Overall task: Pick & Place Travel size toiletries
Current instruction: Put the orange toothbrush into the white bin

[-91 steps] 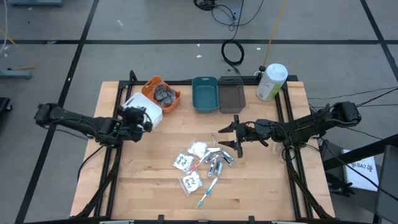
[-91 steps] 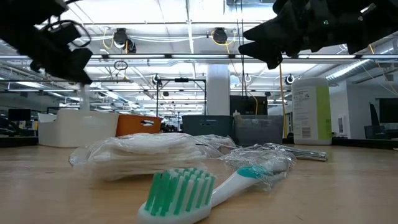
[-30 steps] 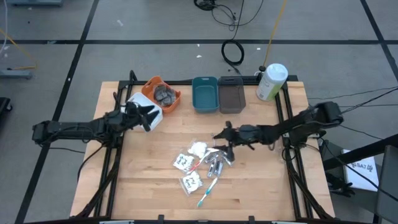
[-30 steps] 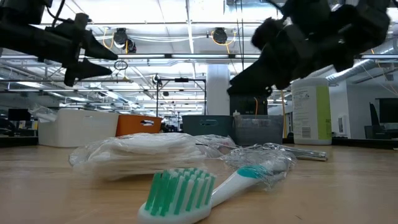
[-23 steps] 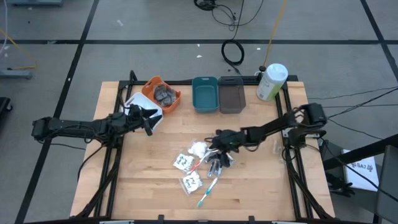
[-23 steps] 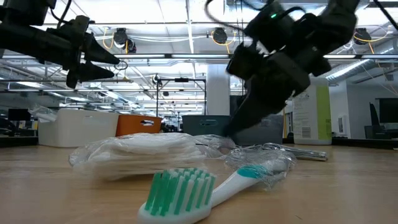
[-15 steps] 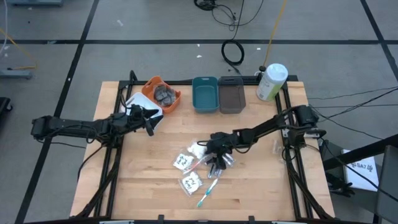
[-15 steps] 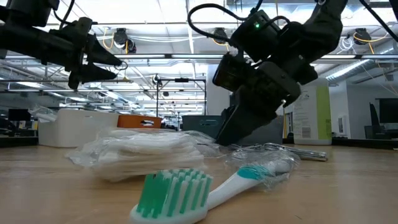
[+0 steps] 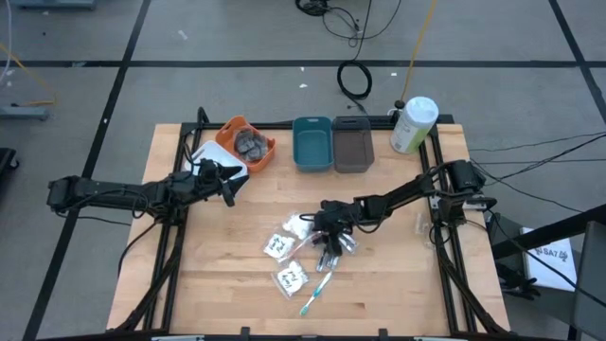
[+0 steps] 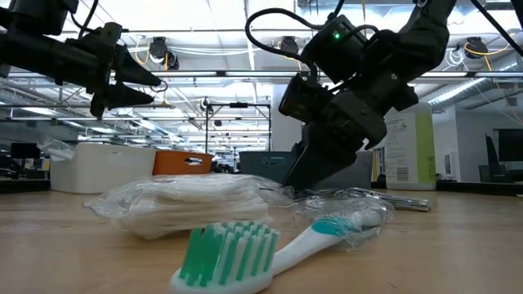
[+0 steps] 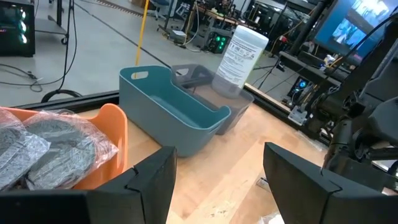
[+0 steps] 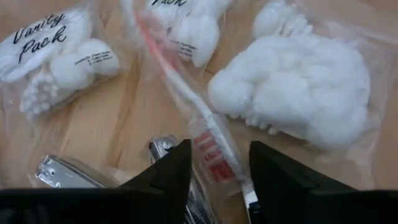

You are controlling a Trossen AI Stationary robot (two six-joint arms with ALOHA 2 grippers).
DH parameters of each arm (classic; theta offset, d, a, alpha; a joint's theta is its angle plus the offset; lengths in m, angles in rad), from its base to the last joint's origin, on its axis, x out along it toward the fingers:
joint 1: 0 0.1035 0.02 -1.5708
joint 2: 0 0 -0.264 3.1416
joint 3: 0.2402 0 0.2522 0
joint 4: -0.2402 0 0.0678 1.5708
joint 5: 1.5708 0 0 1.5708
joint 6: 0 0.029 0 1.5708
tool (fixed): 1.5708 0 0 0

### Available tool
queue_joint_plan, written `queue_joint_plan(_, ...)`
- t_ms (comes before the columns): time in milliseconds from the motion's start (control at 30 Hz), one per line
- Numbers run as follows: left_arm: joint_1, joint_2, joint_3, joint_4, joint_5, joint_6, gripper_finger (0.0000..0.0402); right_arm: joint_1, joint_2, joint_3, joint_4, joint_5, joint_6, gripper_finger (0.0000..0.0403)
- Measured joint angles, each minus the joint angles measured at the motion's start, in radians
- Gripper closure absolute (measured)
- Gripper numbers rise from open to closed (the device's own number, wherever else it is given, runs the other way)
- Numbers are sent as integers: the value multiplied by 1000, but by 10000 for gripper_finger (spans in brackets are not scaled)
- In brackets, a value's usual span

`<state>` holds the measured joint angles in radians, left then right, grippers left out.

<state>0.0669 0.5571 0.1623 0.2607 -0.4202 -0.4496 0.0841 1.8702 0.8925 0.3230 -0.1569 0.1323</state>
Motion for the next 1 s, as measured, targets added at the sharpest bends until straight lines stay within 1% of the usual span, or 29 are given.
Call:
queue_joint_plan(300, 0, 0, 0, -1, -1, -2, 165, -2, -2, 0, -5, -9, -50, 349)
queue_joint_plan(500, 0, 0, 0, -1, -1, 0, 165, -7, -17, -2, 7, -116, -70, 395)
queue_joint_plan(567, 0, 0, 0, -2, -1, 0, 165, -9, -33, -3, 4, -129, -81, 402)
queue_joint_plan(867, 0, 0, 0, -3, -1, 3, 165, 13, -159, -3, 14, -122, -150, 402)
queue_joint_plan(1000, 0, 0, 0, -1, 1, 4, 165, 31, -211, -3, 12, -18, -195, 402)
